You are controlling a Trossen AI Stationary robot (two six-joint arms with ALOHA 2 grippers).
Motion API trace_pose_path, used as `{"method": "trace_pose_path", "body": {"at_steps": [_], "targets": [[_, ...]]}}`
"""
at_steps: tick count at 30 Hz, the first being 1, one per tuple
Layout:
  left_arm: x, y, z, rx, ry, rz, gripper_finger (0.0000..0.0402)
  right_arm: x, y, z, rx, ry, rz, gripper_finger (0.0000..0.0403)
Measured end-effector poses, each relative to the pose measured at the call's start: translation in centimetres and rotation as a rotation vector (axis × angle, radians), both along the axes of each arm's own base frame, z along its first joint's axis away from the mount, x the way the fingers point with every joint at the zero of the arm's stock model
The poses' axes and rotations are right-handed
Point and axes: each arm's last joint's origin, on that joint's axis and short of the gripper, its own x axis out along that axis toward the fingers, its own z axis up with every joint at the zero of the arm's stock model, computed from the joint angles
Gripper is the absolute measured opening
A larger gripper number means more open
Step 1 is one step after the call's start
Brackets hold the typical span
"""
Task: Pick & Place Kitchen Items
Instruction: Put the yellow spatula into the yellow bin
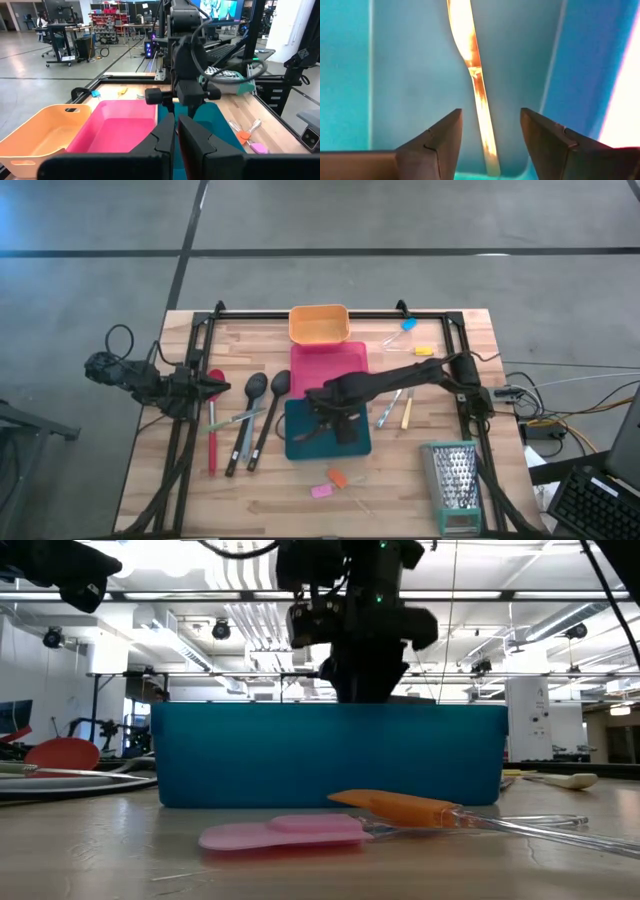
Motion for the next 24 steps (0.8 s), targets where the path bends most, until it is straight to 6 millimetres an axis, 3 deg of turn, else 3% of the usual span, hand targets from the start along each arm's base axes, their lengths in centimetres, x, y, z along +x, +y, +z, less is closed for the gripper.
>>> {"method": "trace_pose_path", "body": {"at_steps": [12,17,24], "targets": [[0.0,0.0,-0.1,0.003,0.008,0.0,0.0026,-3.0,-0.2,6.1,0.017,-0.117,-0.041,0.017],[0.0,0.0,-0.1,0.003,0.007,0.0,0.0026,-5.9,-0.6,8.8,-0.01,-0.174,-0.073,0.015],[0.0,0.0,-0.1,0.003,0.007,0.0,0.0026,-11.6,-1.5,11.7,-0.14,-0.266,-0.181,0.0122]]}}
